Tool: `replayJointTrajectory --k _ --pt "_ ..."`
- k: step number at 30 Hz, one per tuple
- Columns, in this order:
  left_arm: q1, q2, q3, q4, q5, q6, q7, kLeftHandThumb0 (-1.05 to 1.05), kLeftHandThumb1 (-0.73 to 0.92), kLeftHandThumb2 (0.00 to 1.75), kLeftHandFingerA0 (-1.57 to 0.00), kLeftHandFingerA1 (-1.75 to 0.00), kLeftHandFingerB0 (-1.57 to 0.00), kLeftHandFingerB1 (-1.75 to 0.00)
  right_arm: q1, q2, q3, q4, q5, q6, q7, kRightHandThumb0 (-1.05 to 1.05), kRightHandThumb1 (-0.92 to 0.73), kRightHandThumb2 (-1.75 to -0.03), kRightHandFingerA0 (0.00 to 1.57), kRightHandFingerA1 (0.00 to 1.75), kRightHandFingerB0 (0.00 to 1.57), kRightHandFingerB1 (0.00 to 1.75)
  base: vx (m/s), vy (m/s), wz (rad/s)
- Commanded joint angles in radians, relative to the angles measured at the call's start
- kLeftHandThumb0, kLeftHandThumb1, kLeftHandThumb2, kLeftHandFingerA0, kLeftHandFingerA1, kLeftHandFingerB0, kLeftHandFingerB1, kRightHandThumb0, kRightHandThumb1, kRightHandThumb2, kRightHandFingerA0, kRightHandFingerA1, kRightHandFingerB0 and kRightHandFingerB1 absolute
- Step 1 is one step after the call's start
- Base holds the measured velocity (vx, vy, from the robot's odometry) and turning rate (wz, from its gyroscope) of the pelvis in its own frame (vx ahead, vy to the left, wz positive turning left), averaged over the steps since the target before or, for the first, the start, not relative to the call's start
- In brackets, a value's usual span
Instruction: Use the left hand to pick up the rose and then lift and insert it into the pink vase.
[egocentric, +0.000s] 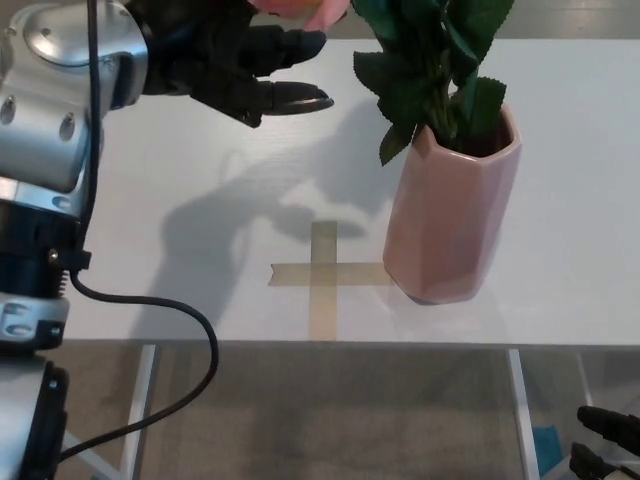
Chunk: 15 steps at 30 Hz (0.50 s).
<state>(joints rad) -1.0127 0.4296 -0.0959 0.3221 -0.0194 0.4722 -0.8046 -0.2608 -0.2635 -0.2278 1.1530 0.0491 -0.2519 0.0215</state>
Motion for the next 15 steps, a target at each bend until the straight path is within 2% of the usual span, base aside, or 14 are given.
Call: replayJointTrajectory --k 1,8,15 --pt "0.016 -0.002 -0.005 -0.007 0.0 -0.004 0.025 -0.81 0.49 0.56 0.0 0.0 0.0 0.0 0.015 -0.004 0.002 -0.002 0.001 0.005 -0.002 -0.23 -0.63 -0.58 0.58 0.49 0.57 0.48 0.0 0.0 0.0" --pt "0.055 -0.009 0.009 -0.026 -0.015 -0.015 0.04 -0.83 0.49 0.56 0.0 0.0 0.0 0.0 0.025 -0.003 0.005 -0.002 0.0 -0.001 0.0 -0.23 -0.63 -0.58 0.57 0.49 0.57 0.48 0.0 0.0 0.0" --pt "0.076 -0.037 0.122 -0.018 -0.136 0.119 0.014 -0.79 0.49 0.56 0.0 0.0 0.0 0.0 0.023 -0.005 0.004 0.006 0.002 -0.001 0.003 -0.24 -0.62 -0.58 0.58 0.5 0.57 0.48 0.0 0.0 0.0"
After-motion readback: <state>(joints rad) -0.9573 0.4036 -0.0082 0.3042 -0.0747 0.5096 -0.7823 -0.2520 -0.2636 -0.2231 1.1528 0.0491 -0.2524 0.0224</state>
